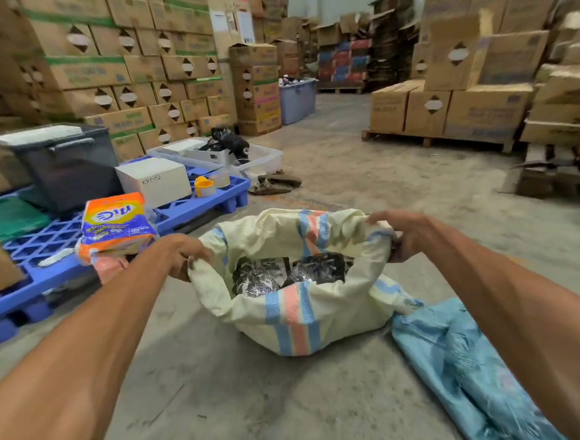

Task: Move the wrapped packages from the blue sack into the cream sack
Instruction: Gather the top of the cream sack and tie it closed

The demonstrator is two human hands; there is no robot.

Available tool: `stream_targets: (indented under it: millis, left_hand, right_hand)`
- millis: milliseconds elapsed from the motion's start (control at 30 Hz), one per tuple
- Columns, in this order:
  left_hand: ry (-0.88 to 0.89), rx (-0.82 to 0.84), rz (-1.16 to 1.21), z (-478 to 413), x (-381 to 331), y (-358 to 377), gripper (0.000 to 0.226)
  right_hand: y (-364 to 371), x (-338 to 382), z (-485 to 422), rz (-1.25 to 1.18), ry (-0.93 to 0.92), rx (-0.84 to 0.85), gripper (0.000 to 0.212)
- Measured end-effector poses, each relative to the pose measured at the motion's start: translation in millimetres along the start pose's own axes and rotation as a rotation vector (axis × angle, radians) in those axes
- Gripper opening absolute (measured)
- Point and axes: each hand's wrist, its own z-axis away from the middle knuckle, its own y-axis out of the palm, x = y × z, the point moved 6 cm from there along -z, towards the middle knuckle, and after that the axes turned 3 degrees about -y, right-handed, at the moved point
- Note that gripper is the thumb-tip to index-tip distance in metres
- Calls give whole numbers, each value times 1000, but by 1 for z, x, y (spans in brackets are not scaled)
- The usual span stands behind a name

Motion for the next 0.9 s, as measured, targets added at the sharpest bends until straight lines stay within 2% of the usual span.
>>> stream_targets:
  millis: [33,67,133,200,267,400,500,567,633,667,700,733,800,867,900]
  left_hand:
    - [25,14,11,4,-5,-1,23]
    - [51,18,32,10,-11,-3,35]
    - [102,47,104,22,-22,-7,43]
    - [121,112,154,29,-31,-11,44]
    - [148,106,121,33,-39,-17,48]
    - [149,80,-167,56,-38,-2,21]
    - [130,80,-339,60,-26,16,14]
    - [132,141,-302,60,-22,25,24]
    - [166,191,-134,60,-22,29,47]
    - [189,197,-78,63,-22,29,53]
    - [222,169,-40,63,-25,29,56]
    - [253,70,-27,60,-28,22,57]
    - [316,-258,-56,58,-38,0,46]
    - [389,-639,-318,72,-50,-26,31]
    - [419,-749,-453,80,-55,-34,29]
  right_hand:
    - [0,5,6,-66,2,29,54]
    - [-3,12,10,-129,-27,36,49]
    - [-4,23,16,-211,-71,47,30]
    - [-2,25,23,-129,-85,83,20]
    - [-1,21,28,-14,-69,112,20]
    - [-3,17,45,136,-83,60,20]
    - [-5,14,56,253,-65,-19,21]
    - [-7,11,62,361,-58,-83,18]
    - [-6,9,67,426,-42,-119,14]
    - [-7,9,69,486,-54,-139,19]
    - [-9,11,69,558,-77,-160,23]
    - [-13,15,69,618,-106,-189,27]
    - [-26,25,62,726,-179,-356,42]
    - [-42,33,55,733,-263,-555,47]
    - [-46,39,60,816,-355,-650,40]
